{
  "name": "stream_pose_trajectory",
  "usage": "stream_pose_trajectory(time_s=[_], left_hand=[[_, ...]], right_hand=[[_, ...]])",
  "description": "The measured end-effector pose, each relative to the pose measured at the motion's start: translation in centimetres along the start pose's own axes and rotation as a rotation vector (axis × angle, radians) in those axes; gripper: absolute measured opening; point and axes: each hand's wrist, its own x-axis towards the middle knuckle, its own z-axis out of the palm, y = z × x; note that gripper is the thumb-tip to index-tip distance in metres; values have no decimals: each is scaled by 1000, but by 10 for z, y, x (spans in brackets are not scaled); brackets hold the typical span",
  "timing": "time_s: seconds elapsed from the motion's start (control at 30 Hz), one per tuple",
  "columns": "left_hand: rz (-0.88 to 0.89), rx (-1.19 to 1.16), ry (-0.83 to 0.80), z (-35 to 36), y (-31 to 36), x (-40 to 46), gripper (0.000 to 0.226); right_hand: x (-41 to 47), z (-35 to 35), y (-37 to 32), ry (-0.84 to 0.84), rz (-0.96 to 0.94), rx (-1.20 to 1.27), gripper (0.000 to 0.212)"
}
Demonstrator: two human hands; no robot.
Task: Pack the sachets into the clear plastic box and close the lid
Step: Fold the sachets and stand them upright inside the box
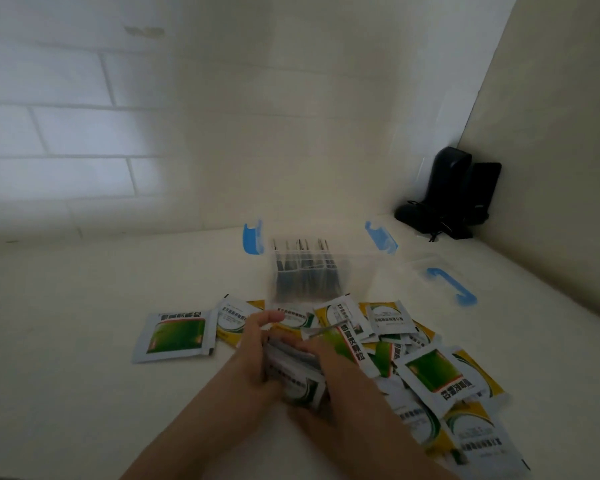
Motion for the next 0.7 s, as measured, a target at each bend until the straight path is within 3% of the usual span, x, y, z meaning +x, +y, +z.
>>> stream_pose_trajectory(time_s=[0.1,0.2,0.3,0.43,0.63,0.7], left_hand=[[-8,-26,-4,2,-1,-2,59],[-52,0,-29,6,3,3,40],[92,185,-62,-3,20,11,45],[241,221,-157,-14,65,45,48],[378,314,-159,-13,104,148,25],[360,353,-141,-10,104,177,19]], right_hand=[[-1,3,7,44,-13,-11,54],[3,-1,8,42,72,94,50],[2,-22,-1,133,52,119,47],[10,-63,-14,360,3,80,47],[70,-134,-21,445,-64,-93,8],[94,-148,-18,451,-9,-136,10]])
